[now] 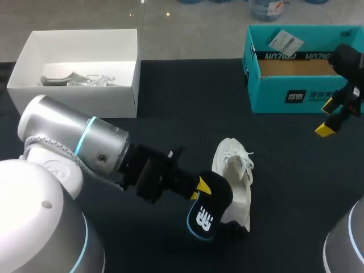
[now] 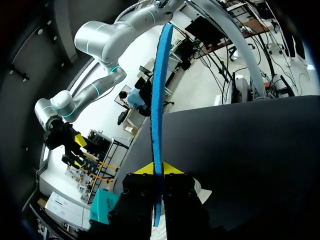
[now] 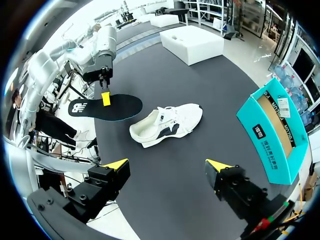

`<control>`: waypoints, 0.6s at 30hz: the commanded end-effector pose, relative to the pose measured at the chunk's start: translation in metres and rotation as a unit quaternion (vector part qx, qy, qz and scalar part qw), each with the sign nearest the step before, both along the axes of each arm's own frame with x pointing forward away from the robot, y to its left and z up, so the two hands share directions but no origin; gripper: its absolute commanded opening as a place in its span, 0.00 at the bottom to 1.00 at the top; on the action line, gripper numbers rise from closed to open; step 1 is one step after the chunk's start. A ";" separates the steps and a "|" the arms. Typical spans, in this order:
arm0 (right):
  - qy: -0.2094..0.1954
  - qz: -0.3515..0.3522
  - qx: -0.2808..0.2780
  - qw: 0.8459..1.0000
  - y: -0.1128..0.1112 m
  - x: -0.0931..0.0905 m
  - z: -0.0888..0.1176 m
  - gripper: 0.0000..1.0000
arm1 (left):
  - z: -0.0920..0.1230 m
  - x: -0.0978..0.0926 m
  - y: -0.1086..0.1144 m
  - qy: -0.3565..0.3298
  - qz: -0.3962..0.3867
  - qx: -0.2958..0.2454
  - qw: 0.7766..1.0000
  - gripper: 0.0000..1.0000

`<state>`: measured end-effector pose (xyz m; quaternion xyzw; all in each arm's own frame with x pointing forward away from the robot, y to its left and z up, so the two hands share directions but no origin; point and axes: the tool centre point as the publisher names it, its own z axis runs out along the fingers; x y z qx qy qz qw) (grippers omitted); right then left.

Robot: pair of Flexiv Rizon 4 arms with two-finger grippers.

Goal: Take the shoe out of the shoebox, open the shoe tongue, remove and reinsert the insole, then place the shoe into the shoebox

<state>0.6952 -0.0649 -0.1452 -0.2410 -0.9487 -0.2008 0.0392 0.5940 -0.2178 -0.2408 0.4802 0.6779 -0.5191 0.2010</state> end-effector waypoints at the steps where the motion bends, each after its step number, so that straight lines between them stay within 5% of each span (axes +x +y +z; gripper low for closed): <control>1: 0.002 0.000 -0.001 1.000 0.001 0.002 -0.001 1.00 | -0.012 0.004 -0.027 0.002 -0.004 0.006 1.000 0.00; 18: 0.002 0.000 -0.001 1.000 0.001 0.002 -0.001 1.00 | -0.039 0.014 -0.027 0.015 0.020 0.037 0.999 0.00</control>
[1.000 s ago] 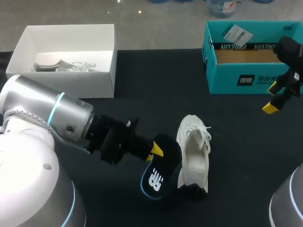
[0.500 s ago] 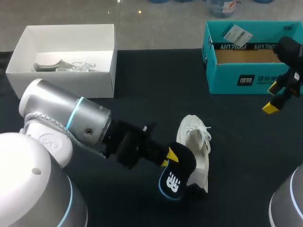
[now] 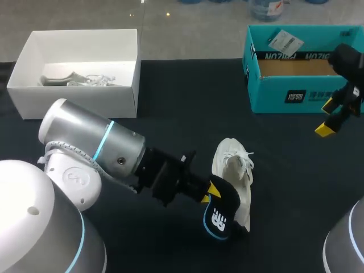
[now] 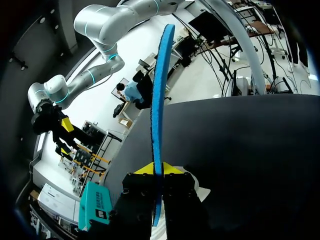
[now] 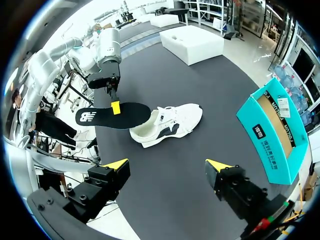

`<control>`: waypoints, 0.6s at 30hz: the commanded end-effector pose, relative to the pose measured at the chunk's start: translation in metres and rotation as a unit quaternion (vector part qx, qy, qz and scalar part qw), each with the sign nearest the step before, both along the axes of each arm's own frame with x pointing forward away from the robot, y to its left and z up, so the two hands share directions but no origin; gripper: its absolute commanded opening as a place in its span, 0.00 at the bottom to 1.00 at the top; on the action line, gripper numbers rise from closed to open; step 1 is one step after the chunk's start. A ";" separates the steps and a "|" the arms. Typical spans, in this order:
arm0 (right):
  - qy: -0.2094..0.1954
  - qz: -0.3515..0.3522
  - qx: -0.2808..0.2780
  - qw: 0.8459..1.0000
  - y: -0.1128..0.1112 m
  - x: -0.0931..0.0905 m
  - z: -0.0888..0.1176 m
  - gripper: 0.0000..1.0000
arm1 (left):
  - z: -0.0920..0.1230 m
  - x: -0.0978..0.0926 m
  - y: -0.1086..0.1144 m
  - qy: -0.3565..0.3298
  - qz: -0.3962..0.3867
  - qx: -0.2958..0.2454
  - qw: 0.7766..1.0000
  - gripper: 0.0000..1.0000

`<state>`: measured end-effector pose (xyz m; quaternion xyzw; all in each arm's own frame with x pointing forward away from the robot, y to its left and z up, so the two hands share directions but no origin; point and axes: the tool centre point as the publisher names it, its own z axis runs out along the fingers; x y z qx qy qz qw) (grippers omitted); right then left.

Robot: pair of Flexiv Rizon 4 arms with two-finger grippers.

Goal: Take the shoe out of the shoebox, open the shoe tongue, remove and reinsert the insole, then place the shoe into the shoebox

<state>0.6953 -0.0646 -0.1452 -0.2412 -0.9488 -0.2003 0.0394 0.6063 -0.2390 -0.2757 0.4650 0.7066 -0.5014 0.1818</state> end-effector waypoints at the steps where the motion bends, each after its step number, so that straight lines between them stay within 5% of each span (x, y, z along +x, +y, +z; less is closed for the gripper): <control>1: 0.001 0.000 -0.001 1.000 0.000 0.002 -0.001 1.00 | -0.004 0.002 -0.005 -0.003 0.004 0.004 1.000 0.00; 18: 0.001 0.000 -0.001 1.000 0.000 0.002 -0.001 1.00 | 0.016 -0.022 -0.025 -0.007 -0.020 -0.020 1.000 0.00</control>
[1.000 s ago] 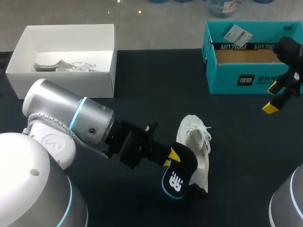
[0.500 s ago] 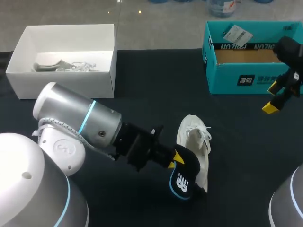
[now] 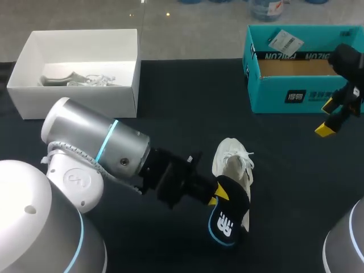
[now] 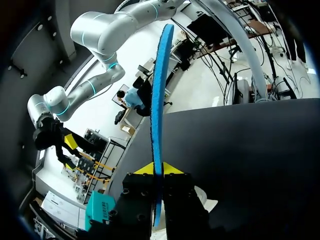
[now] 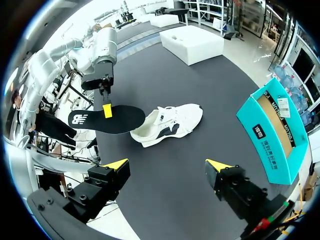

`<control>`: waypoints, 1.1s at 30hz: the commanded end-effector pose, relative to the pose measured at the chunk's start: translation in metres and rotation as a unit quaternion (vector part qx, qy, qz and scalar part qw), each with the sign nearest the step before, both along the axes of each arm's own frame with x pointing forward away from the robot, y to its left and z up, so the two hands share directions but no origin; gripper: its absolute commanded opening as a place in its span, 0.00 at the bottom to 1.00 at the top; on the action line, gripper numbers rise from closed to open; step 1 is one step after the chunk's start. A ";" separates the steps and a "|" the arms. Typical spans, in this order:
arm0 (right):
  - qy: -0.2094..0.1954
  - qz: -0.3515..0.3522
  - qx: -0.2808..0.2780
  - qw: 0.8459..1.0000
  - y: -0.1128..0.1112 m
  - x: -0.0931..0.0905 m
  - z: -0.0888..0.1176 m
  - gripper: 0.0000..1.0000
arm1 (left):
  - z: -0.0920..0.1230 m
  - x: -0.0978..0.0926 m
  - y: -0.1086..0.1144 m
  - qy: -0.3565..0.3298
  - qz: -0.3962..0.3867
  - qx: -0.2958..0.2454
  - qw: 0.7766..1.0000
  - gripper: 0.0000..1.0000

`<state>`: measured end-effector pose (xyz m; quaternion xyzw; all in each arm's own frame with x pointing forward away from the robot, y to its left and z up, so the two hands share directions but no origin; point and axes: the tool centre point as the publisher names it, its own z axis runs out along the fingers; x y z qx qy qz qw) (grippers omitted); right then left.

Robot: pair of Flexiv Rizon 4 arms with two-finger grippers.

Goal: Take the shoe out of the shoebox, open the shoe tongue, remove and reinsert the insole, then place the shoe into the shoebox

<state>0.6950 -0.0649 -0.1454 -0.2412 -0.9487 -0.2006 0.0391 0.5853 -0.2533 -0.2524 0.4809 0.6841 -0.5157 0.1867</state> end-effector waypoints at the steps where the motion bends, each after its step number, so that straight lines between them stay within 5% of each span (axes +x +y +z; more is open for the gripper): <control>1: 0.002 0.001 -0.001 1.000 0.001 0.002 -0.001 1.00 | -0.009 -0.001 -0.013 0.003 0.003 0.002 1.000 0.00; 18: 0.002 0.001 -0.001 1.000 0.001 0.002 -0.001 1.00 | -0.033 0.001 -0.041 0.034 0.010 0.001 0.999 0.00; 33: 0.002 0.001 -0.001 1.000 0.001 0.002 -0.001 1.00 | -0.019 0.022 -0.016 0.006 0.028 0.012 1.000 0.00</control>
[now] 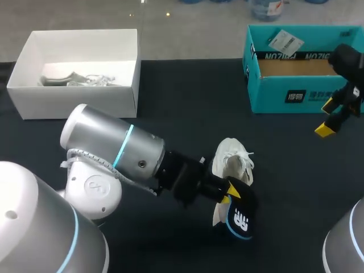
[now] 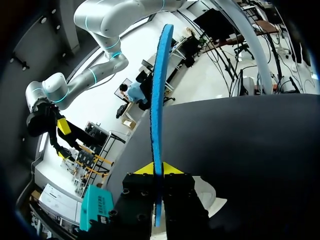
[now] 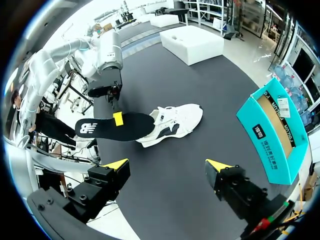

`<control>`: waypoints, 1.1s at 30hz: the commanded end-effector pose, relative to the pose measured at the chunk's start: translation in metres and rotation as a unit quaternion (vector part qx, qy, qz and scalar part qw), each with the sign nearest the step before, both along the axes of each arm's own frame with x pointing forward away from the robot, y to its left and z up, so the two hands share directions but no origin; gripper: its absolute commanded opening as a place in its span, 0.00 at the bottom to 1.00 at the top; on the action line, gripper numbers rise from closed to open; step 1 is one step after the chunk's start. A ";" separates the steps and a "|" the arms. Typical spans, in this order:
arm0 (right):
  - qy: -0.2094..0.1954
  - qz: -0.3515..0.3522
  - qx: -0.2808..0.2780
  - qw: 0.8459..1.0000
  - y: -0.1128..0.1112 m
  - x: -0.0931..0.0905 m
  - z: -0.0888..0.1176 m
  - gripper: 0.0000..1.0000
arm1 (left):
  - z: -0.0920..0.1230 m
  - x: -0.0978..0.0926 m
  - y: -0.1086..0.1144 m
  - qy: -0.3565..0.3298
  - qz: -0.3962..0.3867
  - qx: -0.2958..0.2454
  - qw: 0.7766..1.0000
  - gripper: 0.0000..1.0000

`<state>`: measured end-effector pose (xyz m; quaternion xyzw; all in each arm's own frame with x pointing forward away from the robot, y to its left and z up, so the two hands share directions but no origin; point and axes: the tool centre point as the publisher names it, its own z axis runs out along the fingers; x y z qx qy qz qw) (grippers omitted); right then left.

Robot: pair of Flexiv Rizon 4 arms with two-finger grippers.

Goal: Take the shoe out of the shoebox, open the shoe tongue, remove and reinsert the insole, then place the shoe into the shoebox

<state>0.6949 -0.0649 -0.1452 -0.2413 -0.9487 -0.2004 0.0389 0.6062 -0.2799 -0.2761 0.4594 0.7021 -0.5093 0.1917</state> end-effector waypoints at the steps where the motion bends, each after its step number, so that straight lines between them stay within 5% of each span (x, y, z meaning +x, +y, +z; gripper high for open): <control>1: 0.002 0.001 -0.001 1.000 0.001 0.002 -0.001 1.00 | 0.003 0.004 0.013 -0.001 0.003 0.006 1.000 0.00; 19: 0.002 0.001 -0.001 1.000 0.001 0.002 -0.001 1.00 | -0.017 0.006 0.005 0.017 -0.007 0.024 1.000 0.00; 33: 0.002 0.001 -0.001 1.000 0.001 0.002 -0.001 1.00 | -0.043 0.044 -0.006 0.019 0.001 0.044 0.999 0.00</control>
